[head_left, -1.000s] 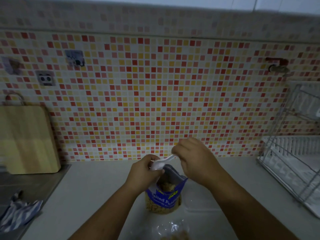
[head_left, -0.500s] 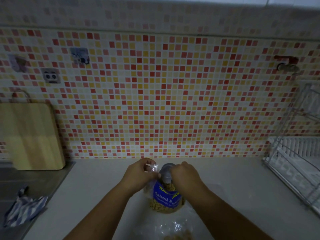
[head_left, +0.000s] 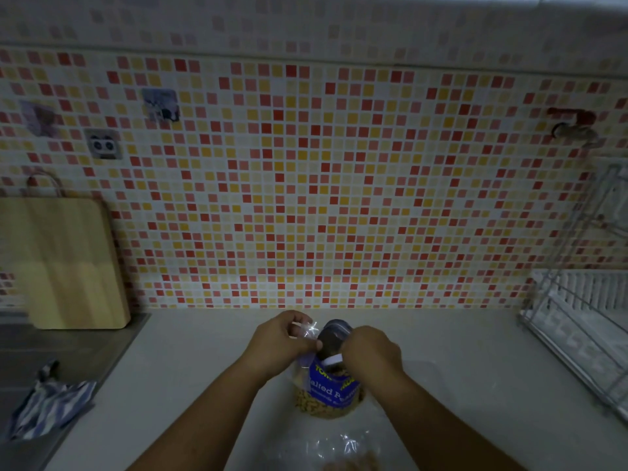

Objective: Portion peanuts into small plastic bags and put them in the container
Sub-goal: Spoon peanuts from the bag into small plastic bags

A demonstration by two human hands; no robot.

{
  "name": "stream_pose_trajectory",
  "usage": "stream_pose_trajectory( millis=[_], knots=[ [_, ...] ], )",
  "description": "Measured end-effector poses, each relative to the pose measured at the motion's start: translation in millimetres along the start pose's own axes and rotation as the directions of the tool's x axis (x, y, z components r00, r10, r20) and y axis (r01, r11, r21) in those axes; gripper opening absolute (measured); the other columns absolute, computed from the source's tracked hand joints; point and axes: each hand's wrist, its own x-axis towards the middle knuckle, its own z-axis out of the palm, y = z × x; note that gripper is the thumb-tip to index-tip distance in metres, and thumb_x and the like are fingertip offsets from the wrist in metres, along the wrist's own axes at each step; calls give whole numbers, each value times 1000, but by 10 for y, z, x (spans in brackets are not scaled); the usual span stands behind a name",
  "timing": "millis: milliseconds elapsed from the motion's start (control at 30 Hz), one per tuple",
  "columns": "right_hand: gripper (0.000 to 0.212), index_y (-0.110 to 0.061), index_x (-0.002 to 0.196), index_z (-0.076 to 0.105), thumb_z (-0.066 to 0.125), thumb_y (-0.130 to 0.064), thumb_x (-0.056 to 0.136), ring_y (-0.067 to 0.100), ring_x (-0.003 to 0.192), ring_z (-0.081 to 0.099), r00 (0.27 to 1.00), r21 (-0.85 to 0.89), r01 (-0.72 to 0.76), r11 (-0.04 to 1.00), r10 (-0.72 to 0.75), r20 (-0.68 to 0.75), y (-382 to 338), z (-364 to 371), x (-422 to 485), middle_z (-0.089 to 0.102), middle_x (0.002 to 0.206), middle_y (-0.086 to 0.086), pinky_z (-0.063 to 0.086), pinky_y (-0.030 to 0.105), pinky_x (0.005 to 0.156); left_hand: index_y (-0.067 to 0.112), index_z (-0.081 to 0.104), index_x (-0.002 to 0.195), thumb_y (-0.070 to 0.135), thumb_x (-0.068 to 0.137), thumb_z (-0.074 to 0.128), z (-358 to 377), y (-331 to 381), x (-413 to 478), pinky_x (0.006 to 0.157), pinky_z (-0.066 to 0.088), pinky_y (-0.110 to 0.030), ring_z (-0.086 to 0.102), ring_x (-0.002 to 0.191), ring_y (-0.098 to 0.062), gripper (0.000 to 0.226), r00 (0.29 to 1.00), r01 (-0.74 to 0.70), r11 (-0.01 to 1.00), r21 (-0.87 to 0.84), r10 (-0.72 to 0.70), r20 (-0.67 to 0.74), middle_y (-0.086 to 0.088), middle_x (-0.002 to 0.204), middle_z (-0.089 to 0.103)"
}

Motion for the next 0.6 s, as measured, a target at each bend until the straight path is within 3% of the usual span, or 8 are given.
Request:
stream_pose_trajectory(
  millis=[100,200,300,400,500,600],
  knots=[
    [13,-14,87,63,54,-23,87,21,86,62,1000,159,-9,987,10,-8,182,-43,58,58,78,1,47,30,76,21,61,104,19,72,77,-25,7,-5,76,54,-26,62,92,-14,35,1000,8,999,-33,-7,23,4,95,65],
    [22,-12,91,69,50,-21,83,23,87,63,999,321,49,946,-46,-18,349,-81,110,65,86,4,51,33,76,22,62,99,17,74,75,-54,13,-12,76,53,-26,61,92,-14,29,1000,5,998,-67,-4,15,7,95,63],
    [32,-11,111,67,48,-23,88,20,87,58,993,111,68,991,-78,90,394,-198,172,61,95,5,48,31,80,25,62,98,17,74,76,-92,24,-10,75,50,-23,59,95,-12,29,1000,-15,998,-62,14,-15,9,97,62],
    [40,-12,133,52,44,-27,96,24,115,55,972,-152,20,988,17,235,320,-390,150,56,128,11,43,30,95,26,61,102,17,72,77,-131,46,-13,68,47,-18,58,91,-9,36,999,-26,999,-32,25,-29,9,96,61],
    [43,-10,139,42,40,-26,99,25,126,48,948,-282,63,957,31,316,369,-488,126,46,141,12,38,31,103,30,59,105,17,70,79,-137,66,-25,65,48,-17,58,90,-7,41,1000,-28,999,17,28,2,10,98,60],
    [43,-10,138,42,42,-25,99,23,126,48,950,-310,47,950,53,307,458,-531,149,47,140,11,37,30,104,32,58,108,16,69,79,-113,80,-49,65,51,-19,59,91,-10,47,998,-41,996,83,37,45,11,100,58]
  ],
)
